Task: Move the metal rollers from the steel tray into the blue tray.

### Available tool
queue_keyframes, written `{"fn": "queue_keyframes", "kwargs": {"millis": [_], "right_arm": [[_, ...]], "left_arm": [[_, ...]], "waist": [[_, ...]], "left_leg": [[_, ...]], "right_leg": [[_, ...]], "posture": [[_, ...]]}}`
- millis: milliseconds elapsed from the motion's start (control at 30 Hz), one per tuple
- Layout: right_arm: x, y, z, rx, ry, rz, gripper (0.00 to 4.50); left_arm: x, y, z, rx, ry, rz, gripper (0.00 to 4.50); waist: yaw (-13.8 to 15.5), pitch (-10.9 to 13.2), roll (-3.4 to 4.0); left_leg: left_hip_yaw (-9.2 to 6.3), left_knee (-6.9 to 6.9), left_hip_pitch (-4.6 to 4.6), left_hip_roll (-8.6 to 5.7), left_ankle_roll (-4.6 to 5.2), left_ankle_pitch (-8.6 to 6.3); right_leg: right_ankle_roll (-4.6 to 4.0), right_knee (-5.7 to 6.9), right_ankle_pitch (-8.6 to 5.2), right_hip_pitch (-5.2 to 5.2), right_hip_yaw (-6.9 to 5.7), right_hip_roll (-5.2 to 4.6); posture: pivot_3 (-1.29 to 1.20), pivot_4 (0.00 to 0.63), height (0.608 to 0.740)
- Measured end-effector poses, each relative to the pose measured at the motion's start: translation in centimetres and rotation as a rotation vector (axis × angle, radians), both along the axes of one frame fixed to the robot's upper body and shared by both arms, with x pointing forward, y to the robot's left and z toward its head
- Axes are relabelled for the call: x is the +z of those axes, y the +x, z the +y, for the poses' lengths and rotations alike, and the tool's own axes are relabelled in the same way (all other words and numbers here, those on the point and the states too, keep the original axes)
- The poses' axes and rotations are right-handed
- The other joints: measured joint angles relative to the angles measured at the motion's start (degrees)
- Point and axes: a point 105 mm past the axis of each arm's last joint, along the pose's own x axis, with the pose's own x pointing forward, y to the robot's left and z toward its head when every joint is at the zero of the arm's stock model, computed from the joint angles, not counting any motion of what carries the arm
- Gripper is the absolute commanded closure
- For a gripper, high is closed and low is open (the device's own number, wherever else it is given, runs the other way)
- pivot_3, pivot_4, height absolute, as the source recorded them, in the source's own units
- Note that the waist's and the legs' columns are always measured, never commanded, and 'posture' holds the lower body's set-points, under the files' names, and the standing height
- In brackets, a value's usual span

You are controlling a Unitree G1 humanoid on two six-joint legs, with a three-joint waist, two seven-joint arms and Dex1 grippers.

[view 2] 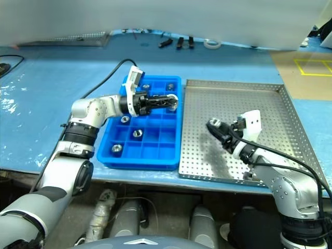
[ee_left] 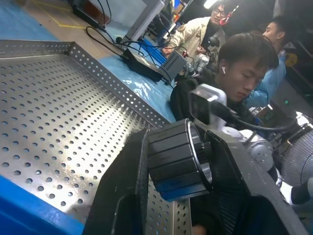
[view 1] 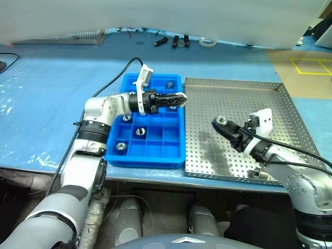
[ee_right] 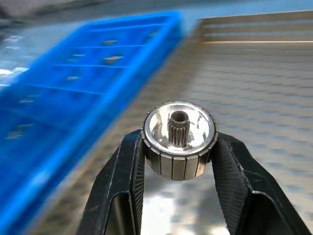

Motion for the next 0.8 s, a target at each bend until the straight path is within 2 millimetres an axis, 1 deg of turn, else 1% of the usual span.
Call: {"fn": "queue_keyframes", "kwargs": {"millis": [67,133,233,333,433,533,667,800], "right_arm": [[-0.8,0.7,-2.0,-0.096,-0.064,-0.002,2.88],[-1.1,0.8,-2.6,-0.125,-0.090,-0.005,2.88],[-1.6,0.6,-2.1,-0.094,-0.121,-0.006,2.88],[-3.3,0.1,-1.5,-0.063,-0.153,0.041,2.88],[-4.4,-0.1,-1.9,-0.075,-0.172,0.078,2.88],[-5.1,-0.2,-2.3,-0.085,-0.179,0.103,2.88],[-5.2,-0.2,-2.7,-0.094,-0.206,0.102,2.88],[-5.2,-0.1,-3.0,-0.106,-0.227,0.095,2.88]], "left_arm": [[-0.1,-0.3,0.1,-0.006,0.006,-0.002,2.89],[-0.2,-0.6,0.2,-0.012,0.013,-0.005,2.89],[-0.3,-1.0,-0.1,-0.028,0.026,-0.016,2.89],[-0.5,-1.2,-0.1,-0.034,0.043,-0.023,2.89],[-0.6,-1.3,0.0,-0.031,0.051,-0.028,2.89],[-0.9,-1.3,0.1,-0.023,0.077,-0.037,2.89],[-1.5,-1.4,0.1,-0.019,0.104,-0.046,2.89],[-1.6,-1.4,0.0,-0.019,0.110,-0.052,2.89]], "waist": [[0.03,0.00,0.00],[-0.02,0.00,0.00],[-0.05,0.00,0.00],[-0.04,0.00,0.00],[-0.06,0.00,0.00],[-0.06,0.00,0.00],[-0.03,0.00,0.00],[-0.08,0.00,0.00]], "left_leg": [[0.00,-0.05,-0.02,0.00,0.00,0.00],[0.01,-0.11,-0.06,0.00,0.00,0.00],[0.01,-0.13,-0.10,0.02,0.16,0.09],[0.01,-0.13,-0.10,0.02,0.17,0.09],[0.01,-0.07,-0.08,0.01,0.16,0.08],[0.01,-0.06,0.00,0.01,0.02,0.01],[0.01,-0.06,0.00,0.02,0.05,0.03],[0.01,-0.06,0.01,0.02,0.09,0.05]], "right_leg": [[0.00,-0.01,0.00,-0.04,0.02,0.00],[0.01,-0.02,-0.01,-0.11,0.03,0.01],[0.01,-0.02,0.00,-0.16,0.02,0.05],[0.00,-0.02,0.00,-0.16,0.02,0.07],[0.00,0.00,0.00,-0.13,0.02,0.06],[0.00,0.04,0.00,-0.08,0.03,0.07],[0.00,0.04,0.01,-0.06,0.03,0.08],[-0.01,0.05,0.01,-0.06,0.04,0.09]], "posture": [[-0.28,0.150,0.740],[-0.28,0.150,0.740],[-0.27,0.150,0.740],[-0.27,0.150,0.740],[-0.26,0.150,0.740],[-0.26,0.150,0.740],[-0.26,0.150,0.740],[-0.27,0.150,0.740]]}}
